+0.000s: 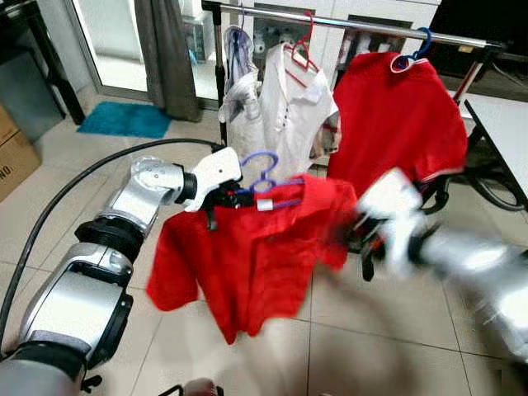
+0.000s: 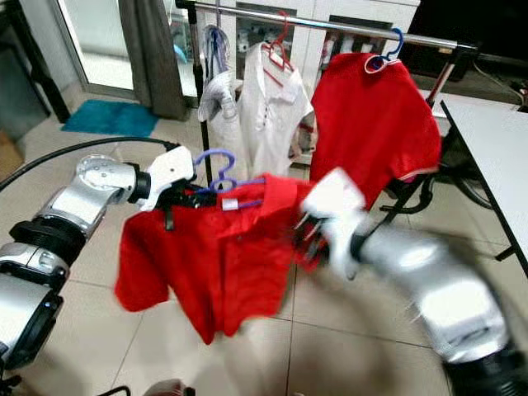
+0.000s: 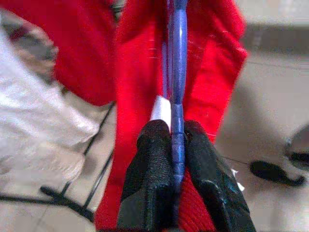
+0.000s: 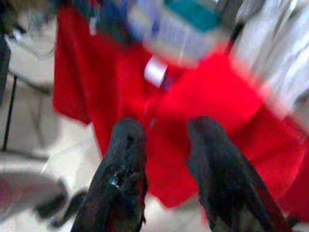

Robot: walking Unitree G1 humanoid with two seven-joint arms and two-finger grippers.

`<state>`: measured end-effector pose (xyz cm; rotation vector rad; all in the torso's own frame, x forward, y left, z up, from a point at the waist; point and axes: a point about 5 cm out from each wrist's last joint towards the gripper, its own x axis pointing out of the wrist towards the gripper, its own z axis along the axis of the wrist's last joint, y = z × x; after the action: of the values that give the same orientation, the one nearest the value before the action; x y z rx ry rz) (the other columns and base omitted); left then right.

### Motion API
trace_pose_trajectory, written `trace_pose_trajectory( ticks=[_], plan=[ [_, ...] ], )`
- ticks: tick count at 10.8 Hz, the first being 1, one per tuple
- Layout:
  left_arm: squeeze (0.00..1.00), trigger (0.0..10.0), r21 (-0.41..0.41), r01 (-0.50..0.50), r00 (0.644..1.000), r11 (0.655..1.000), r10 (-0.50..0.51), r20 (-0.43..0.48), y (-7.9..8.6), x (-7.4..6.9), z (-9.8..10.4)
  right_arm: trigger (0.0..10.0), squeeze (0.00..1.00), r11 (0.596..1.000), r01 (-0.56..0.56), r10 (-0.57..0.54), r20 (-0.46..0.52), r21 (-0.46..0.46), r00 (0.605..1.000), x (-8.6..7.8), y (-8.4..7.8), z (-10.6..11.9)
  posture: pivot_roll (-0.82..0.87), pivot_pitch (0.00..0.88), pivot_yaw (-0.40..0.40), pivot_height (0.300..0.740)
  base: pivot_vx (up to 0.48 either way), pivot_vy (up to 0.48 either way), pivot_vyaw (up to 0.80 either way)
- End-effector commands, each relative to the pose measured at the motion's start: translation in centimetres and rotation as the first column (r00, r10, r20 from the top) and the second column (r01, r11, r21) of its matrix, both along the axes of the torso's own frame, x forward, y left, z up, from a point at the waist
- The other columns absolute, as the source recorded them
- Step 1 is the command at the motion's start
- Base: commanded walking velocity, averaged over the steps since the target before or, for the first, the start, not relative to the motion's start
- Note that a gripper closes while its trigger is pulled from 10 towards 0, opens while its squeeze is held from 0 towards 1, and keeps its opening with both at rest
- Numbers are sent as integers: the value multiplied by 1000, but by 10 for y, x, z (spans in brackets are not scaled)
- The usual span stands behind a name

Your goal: Hang hanger

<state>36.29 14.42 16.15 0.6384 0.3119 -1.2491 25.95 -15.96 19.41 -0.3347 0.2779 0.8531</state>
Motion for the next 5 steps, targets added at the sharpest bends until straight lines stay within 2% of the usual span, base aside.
trace_pose_trajectory(
  ticks=[1, 2, 3, 5],
  plan=[
    [0, 0, -3, 92, 995, 996, -92, 25, -4, -2, 12, 10000, 1000, 998, -53, 51, 72, 29, 996, 0, -2, 20, 44, 0, -15, 740, 0, 0, 0],
    [0, 0, 25, 156, 988, 987, -156, 10, -5, -6, 13, 10000, 1000, 996, -82, 78, 82, 46, 994, 0, -1, 27, 45, 0, -13, 740, 0, 0, 0],
    [0, 0, 55, 240, 970, 969, -241, 11, -8, -10, 18, 10000, 1000, 989, -147, 146, 53, 4, 988, -3, 7, 25, 49, 0, -17, 740, 0, 0, 0],
    [0, 0, 77, 332, 943, 940, -334, 12, -16, -15, 26, 10000, 1000, 980, -201, 201, 0, 0, 980, -4, 25, 14, 54, 0, -19, 740, 0, 0, 0]
  ],
)
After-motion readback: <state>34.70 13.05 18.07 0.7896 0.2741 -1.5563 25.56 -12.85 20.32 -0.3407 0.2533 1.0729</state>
